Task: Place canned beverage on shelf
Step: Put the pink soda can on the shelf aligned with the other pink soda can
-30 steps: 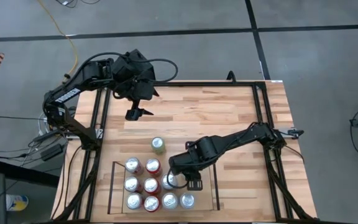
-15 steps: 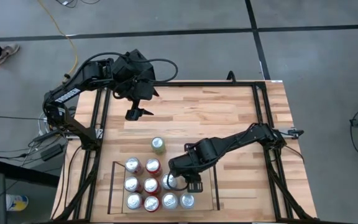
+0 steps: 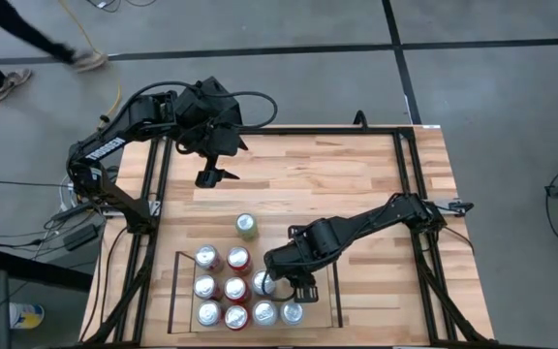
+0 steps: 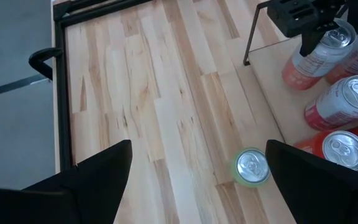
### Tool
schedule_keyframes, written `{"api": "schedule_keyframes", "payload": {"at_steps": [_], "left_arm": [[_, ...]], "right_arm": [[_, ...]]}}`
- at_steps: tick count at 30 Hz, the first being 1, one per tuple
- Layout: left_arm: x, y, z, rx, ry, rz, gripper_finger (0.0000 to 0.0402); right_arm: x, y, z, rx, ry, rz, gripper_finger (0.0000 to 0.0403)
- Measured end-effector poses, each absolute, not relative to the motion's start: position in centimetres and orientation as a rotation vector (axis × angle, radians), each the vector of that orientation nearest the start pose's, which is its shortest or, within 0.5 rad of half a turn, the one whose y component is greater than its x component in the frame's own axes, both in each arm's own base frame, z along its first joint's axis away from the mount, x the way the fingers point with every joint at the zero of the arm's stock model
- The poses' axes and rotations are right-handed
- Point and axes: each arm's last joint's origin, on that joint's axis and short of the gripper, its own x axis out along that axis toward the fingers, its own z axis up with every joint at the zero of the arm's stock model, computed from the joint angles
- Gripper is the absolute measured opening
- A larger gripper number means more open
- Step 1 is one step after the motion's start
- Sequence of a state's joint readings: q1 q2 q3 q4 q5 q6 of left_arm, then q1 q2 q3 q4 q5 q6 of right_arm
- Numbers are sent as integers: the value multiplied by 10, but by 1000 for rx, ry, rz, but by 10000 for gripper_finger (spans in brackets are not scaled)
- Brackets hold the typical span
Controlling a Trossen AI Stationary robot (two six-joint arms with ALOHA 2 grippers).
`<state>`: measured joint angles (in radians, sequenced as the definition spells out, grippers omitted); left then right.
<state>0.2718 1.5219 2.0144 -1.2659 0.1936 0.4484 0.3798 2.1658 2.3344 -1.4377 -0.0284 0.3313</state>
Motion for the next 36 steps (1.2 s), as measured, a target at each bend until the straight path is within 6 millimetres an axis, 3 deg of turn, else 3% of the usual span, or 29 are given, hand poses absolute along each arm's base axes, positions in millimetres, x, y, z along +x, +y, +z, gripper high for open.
{"api": "schedule_keyframes", "payload": {"at_steps": [21,27,36], "left_arm": [[255,66,469,256,758,-75,355],[255,66,469,257,758,-75,355],[255,66,469,256,758,-75,355]], "right_arm": [[398,158,330,0,1291,216,226],[406,157,317,-4,1321,252,226],[407,155,317,1,1324,266,226]]}}
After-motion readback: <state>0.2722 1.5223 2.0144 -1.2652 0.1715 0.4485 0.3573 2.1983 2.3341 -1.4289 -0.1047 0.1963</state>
